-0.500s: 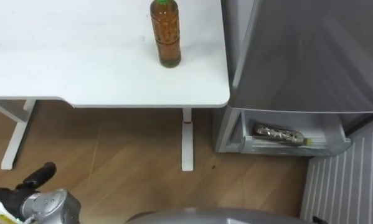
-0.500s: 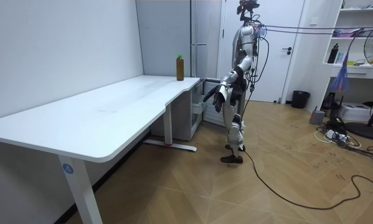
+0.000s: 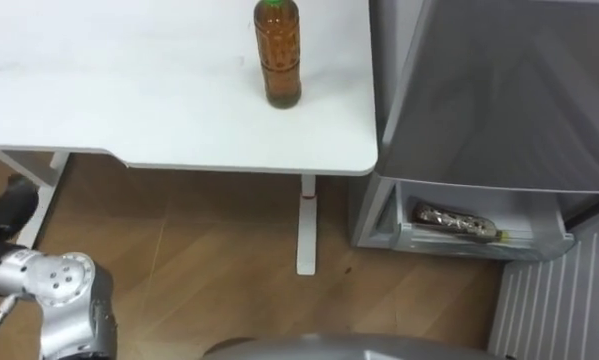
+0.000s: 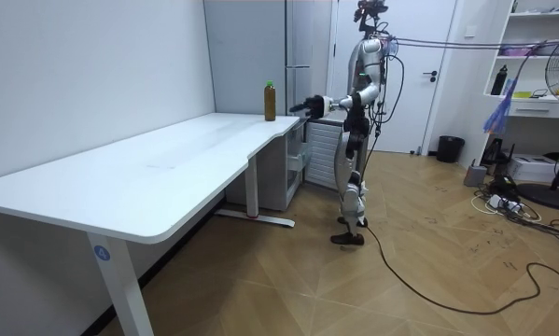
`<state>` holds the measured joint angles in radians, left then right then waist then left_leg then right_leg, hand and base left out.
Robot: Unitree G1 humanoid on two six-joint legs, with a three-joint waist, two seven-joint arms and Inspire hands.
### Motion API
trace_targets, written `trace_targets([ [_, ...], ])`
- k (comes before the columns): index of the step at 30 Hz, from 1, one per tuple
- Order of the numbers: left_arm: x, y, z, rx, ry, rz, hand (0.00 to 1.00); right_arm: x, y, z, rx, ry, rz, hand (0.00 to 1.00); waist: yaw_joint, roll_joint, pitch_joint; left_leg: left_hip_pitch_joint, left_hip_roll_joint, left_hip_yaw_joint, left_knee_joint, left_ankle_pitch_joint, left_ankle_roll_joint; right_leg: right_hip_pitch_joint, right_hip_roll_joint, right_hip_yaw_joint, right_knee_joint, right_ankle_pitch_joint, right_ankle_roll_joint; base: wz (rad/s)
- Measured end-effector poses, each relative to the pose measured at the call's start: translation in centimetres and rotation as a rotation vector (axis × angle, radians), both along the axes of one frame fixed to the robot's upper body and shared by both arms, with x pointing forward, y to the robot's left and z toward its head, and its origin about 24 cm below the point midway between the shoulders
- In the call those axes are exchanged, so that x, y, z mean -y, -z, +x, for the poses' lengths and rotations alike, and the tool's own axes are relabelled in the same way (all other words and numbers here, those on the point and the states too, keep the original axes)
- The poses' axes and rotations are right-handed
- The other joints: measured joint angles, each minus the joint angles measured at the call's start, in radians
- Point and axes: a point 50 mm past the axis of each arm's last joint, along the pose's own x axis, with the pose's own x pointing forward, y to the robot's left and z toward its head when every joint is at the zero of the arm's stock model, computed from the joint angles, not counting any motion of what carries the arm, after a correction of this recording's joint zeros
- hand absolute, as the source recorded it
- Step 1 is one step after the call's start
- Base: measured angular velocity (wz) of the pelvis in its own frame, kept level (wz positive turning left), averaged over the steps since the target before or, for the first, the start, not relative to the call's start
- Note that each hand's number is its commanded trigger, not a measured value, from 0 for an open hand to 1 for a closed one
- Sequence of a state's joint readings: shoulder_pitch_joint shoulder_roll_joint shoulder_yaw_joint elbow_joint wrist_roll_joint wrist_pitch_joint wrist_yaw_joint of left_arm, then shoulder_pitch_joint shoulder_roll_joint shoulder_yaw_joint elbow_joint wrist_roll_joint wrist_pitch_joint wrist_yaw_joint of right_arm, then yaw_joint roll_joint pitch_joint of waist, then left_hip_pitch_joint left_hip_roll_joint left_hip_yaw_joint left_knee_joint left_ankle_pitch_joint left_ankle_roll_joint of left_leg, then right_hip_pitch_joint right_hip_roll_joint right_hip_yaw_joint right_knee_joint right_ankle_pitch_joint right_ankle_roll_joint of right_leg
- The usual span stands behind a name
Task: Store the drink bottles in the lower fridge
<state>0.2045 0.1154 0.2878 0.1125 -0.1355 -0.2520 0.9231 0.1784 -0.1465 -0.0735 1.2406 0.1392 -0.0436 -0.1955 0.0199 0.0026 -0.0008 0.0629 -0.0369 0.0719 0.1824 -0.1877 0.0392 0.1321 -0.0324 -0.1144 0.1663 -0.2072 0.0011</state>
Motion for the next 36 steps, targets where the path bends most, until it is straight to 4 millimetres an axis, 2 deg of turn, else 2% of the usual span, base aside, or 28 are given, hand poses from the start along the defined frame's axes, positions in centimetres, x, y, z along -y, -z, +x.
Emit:
trace_targets([
  [1, 0.3, -0.7, 0.4, 0.018, 0.046, 0.032, 0.00, 0.0, 0.0, 0.2, 0.005, -0.005, 0.006, 0.00, 0.000, -0.002, 0.0025, -0.002, 0.000, 0.000, 0.001, 0.000, 0.000, -0.001, 0.000, -0.002, 0.000, 0.000, 0.000, 0.04],
  [6, 1.7, -4.0, 2.1, 0.118, 0.251, 0.127, 0.00, -0.3, 0.1, 1.1, 0.031, -0.023, 0.053, 0.00, -0.015, -0.002, 0.0030, -0.017, -0.003, -0.007, 0.009, 0.000, 0.000, -0.002, -0.002, -0.009, -0.015, 0.001, -0.001, 0.04],
  [9, 2.8, -5.2, 3.1, 0.163, 0.367, 0.147, 0.00, -0.5, 0.1, 1.5, 0.045, -0.041, 0.078, 0.00, -0.019, -0.002, 0.0047, -0.015, -0.003, -0.010, 0.009, 0.000, 0.000, -0.001, -0.002, -0.009, -0.014, 0.001, -0.001, 0.01],
  [10, 3.1, -5.4, 3.5, 0.176, 0.401, 0.145, 0.00, -0.6, 0.1, 1.5, 0.049, -0.041, 0.081, 0.00, -0.027, 0.000, 0.0079, -0.015, -0.004, -0.015, 0.009, 0.000, 0.000, 0.001, -0.002, -0.011, -0.014, 0.001, -0.001, 0.08],
  [15, 4.1, -5.2, 4.3, 0.206, 0.508, 0.070, 0.00, -0.6, 0.1, 1.4, 0.052, -0.032, 0.081, 0.00, -0.047, 0.001, 0.0114, -0.009, -0.004, -0.019, 0.003, 0.000, 0.000, 0.002, 0.000, -0.008, -0.014, 0.001, -0.001, -0.01],
  [20, 4.3, -4.7, 4.9, 0.225, 0.568, -0.013, 0.00, -0.5, 0.1, 1.3, 0.045, -0.028, 0.075, 0.00, -0.060, -0.005, 0.0147, 0.000, -0.005, -0.020, -0.003, 0.000, 0.000, 0.005, 0.000, 0.005, -0.013, 0.001, -0.001, -0.06],
  [22, 4.7, -3.8, 5.2, 0.197, 0.625, -0.083, 0.00, -0.5, 0.2, 1.2, 0.040, -0.025, 0.075, 0.00, -0.070, -0.010, 0.0146, 0.002, -0.006, -0.019, -0.004, 0.000, 0.001, 0.005, 0.000, 0.006, -0.013, 0.001, -0.001, 0.00],
  [27, 5.7, -3.0, 5.7, 0.147, 0.759, -0.137, 0.00, -0.5, 0.2, 0.7, 0.020, -0.016, 0.078, 0.00, -0.079, -0.019, 0.0143, 0.002, -0.004, -0.018, -0.004, 0.000, 0.001, 0.003, 0.001, 0.011, -0.011, 0.001, -0.001, -0.01],
  [36, 6.8, -2.6, 7.7, 0.102, 0.924, -0.180, 0.00, -0.6, 0.3, 0.0, -0.037, -0.032, 0.112, 0.00, -0.102, -0.009, 0.0105, 0.001, -0.003, -0.018, -0.001, 0.000, 0.001, -0.007, 0.004, 0.028, 0.004, 0.001, -0.001, -0.02],
])
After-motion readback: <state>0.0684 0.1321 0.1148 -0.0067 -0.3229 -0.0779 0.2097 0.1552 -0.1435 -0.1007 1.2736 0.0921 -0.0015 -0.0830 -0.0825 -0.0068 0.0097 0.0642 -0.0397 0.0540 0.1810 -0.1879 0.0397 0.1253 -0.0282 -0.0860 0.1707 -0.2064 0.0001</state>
